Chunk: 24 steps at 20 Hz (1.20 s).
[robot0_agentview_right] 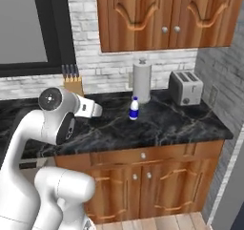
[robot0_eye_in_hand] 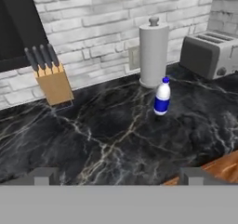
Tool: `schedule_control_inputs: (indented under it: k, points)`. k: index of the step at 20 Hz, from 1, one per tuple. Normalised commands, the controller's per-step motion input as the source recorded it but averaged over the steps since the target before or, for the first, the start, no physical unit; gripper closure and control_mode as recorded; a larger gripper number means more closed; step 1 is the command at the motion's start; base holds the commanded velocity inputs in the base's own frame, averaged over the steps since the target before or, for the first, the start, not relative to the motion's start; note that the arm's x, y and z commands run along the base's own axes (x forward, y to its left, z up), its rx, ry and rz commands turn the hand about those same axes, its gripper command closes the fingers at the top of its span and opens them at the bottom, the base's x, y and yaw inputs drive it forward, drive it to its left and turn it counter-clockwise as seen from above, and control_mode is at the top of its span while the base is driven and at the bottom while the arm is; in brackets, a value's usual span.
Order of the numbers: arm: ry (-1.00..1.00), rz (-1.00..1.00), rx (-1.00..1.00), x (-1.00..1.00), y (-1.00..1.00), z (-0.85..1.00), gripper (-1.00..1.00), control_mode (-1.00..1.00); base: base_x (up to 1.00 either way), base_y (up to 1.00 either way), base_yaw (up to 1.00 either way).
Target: Place the drinks on the dining counter in a tight cluster.
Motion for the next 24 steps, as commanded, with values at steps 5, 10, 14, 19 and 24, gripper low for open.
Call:
schedule_control_inputs:
  k: [5, 10, 14, 19, 24]
  points:
    - [0.00, 0.00, 0.00, 0.00, 0.00, 0.00, -1.00, 1.00, 0.11, -1.00, 0.14]
    - [0.00, 0.00, 0.00, 0.00, 0.00, 0.00, -1.00, 1.00, 0.48, -0.85, 0.18]
    - [0.00, 0.00, 0.00, 0.00, 0.00, 0.00, -1.00, 1.00, 1.00, -0.04, 0.04]
    - [0.00, 0.00, 0.00, 0.00, 0.00, 0.00, -1.00, 1.00, 0.55, 0.00, 0.01]
    - [0.00, 0.00, 0.00, 0.00, 0.00, 0.00, -1.00, 1.00, 0.00, 0.00, 0.00]
